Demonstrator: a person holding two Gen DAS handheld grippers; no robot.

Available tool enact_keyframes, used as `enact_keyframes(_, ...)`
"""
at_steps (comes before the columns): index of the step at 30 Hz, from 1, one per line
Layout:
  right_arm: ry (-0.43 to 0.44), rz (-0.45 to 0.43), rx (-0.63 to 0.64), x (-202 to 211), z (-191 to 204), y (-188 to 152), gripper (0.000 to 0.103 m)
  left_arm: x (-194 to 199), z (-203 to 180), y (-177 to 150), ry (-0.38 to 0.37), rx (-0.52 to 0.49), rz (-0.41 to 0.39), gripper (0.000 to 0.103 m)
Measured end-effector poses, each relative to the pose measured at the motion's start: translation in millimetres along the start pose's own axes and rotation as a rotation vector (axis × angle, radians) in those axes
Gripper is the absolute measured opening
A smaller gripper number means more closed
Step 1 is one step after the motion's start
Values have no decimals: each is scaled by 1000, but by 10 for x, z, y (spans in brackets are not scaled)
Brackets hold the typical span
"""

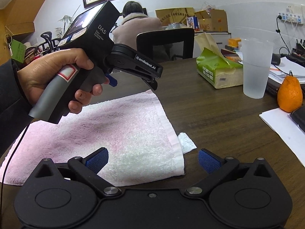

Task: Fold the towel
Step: 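Lower both grippers onto the towel edge and close them on it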

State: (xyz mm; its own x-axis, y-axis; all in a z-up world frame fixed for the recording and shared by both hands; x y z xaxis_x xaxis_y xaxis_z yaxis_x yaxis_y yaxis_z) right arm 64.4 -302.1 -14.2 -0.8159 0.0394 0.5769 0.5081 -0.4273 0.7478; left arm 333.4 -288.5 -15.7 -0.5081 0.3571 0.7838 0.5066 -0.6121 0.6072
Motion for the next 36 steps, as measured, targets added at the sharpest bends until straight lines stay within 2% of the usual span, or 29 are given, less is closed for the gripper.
enact_keyframes(5,-2,8,-8,-20,-21,-12,101,-88,-45,31,-4,3,13,96)
enact_keyframes(9,-5,10,-14,-40,-46,-15,101,-192,-70,45,-8,5,35,86)
enact_keyframes(16,-4,16,-25,-102,-79,-10,101,-326,-47,51,9,31,59,85)
enact_keyframes(23,10,19,-57,-162,-113,-12,99,-404,-62,49,-4,22,76,78)
enact_keyframes(36,24,40,-75,-246,-116,-25,96,-447,-48,42,-37,18,79,77)
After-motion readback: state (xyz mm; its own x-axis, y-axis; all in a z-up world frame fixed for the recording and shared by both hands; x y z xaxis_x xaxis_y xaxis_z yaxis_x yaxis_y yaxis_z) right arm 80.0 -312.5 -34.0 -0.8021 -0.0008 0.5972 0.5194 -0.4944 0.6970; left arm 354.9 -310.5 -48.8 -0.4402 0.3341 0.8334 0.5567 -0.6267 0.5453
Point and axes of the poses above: each gripper's, at about its wrist camera, not at the fingertips, and x roughly against the way its jaws point, z to its left, y to its top, the point moved 3 cm from there along -x, roughly the way its jaws point, and after that the axes turned 8 degrees about -x, right-handed, at the moved point
